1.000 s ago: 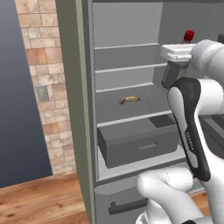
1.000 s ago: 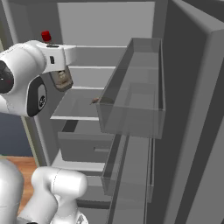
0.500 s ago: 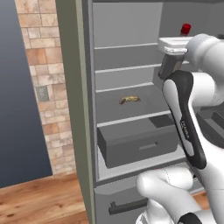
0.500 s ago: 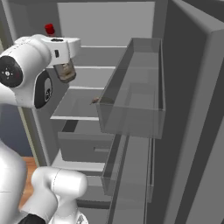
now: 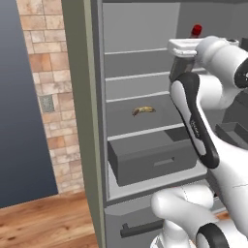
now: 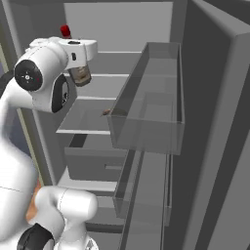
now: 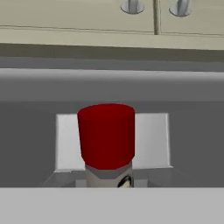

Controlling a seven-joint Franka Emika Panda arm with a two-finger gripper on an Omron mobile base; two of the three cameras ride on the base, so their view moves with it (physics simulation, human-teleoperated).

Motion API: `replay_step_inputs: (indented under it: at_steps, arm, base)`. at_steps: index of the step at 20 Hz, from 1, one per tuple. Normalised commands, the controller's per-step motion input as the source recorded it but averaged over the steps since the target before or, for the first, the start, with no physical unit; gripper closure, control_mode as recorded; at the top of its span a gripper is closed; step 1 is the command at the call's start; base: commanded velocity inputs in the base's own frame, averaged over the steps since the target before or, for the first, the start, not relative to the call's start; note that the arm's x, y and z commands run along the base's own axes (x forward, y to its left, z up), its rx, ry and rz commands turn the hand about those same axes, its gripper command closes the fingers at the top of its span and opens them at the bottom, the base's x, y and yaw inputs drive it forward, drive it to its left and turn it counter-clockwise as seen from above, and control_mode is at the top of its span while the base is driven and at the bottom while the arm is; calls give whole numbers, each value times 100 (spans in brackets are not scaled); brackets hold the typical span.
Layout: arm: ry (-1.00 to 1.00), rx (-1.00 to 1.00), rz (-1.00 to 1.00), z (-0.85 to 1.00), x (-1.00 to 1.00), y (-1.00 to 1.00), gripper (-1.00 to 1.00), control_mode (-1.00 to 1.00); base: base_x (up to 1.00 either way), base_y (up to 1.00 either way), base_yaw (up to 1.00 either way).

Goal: Place the liquor on the top shelf of the fridge to keep it out of children's reach, and place the banana and lime on lower shelves for easy access.

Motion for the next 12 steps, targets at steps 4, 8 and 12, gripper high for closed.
replay_step_inputs:
  at_steps: [4,8,12]
  arm:
    - [12,0,0,2,42,-2,100,-100]
    - [9,0,0,0,42,0,100,-100]
    - [1,0,0,0,44,0,100,-100]
  base:
    - [0,0,0]
    - [0,0,0]
    - [0,0,0]
